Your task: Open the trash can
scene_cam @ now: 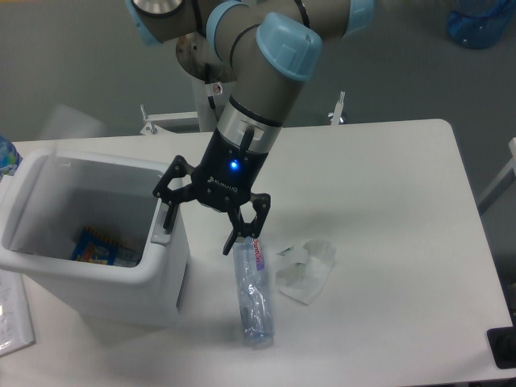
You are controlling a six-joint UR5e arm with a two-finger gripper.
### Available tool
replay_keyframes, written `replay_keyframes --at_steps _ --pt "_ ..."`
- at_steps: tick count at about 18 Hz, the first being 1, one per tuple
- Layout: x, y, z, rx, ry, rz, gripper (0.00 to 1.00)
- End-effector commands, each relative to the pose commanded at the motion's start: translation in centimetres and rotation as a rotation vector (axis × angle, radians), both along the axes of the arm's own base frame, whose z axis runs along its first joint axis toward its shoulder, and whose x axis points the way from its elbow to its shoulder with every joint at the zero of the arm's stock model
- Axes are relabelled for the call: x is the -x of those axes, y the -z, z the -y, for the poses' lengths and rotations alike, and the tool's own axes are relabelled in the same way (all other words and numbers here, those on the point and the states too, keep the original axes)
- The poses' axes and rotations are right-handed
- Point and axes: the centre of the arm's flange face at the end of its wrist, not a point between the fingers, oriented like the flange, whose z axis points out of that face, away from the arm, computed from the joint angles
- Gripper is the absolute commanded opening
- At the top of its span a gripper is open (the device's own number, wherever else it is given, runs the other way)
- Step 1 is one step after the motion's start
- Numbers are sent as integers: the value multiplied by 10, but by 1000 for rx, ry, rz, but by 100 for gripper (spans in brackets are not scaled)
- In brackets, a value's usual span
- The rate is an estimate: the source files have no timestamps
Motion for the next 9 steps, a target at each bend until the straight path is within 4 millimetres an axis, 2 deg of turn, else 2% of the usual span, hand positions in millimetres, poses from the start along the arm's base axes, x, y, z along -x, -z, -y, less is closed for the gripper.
replay_keyframes --at_steps 4,6,9 --pt "8 -28 0 -40 -12 -34 100" --pt "16 -35 0 -51 -17 -62 100" --pt "38 -44 5 -95 -46 -130 100"
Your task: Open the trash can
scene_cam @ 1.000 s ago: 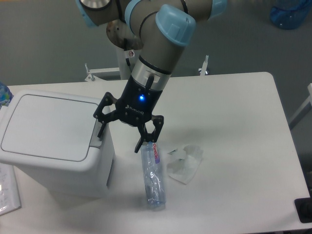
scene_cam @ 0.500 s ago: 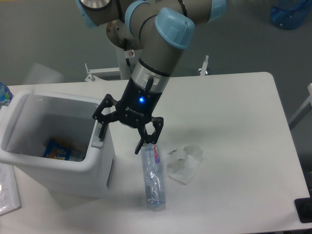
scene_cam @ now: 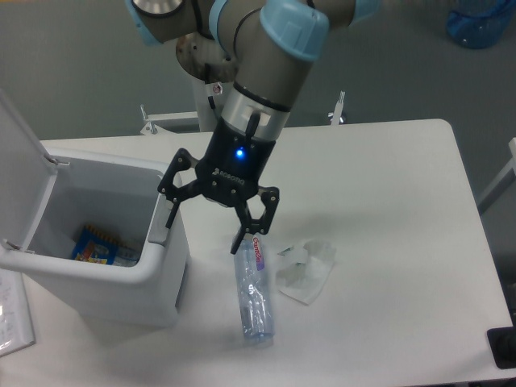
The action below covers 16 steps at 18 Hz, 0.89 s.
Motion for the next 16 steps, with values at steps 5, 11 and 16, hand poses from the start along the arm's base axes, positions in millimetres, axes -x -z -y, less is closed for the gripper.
replay_keyframes --at_steps 5,11,16 --pt "68 19 34 111 -50 -212 100" --pt "163 85 45 321 24 -388 100" --pt "226 121 70 463 119 -494 100"
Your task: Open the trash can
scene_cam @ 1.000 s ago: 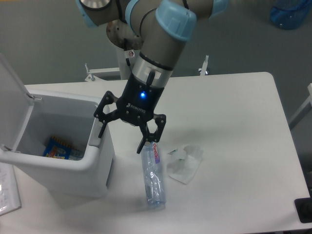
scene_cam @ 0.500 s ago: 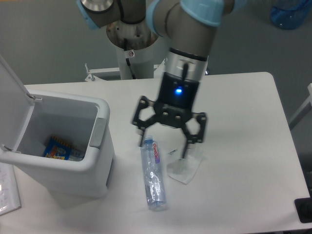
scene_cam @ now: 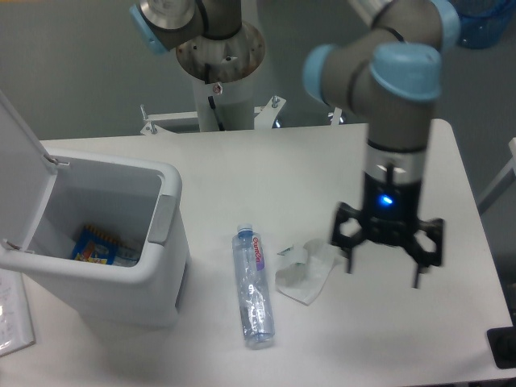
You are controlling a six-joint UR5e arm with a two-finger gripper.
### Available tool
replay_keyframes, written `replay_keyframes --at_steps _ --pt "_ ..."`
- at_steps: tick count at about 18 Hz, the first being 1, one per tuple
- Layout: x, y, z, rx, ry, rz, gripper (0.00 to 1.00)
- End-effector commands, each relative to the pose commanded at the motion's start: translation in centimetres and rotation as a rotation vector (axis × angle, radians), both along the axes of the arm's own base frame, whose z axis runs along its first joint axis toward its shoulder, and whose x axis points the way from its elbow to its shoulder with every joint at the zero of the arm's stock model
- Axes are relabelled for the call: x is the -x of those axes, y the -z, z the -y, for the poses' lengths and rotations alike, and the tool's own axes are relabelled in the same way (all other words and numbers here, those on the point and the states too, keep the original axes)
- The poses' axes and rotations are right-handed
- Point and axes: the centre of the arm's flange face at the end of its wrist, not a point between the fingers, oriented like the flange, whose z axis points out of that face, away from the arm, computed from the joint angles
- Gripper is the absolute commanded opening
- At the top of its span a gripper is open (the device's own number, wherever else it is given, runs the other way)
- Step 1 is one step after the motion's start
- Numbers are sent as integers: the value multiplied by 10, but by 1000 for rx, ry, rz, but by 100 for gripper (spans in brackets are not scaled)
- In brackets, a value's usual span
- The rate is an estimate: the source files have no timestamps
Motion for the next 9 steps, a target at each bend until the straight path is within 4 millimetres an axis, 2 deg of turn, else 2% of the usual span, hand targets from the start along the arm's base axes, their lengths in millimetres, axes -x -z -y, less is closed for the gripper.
replay_keyframes --at_steps 3,5,9 --pt "4 6 15 117 131 5 100" --pt "3 13 24 253 155 5 100" --pt "3 14 23 342 144 12 100"
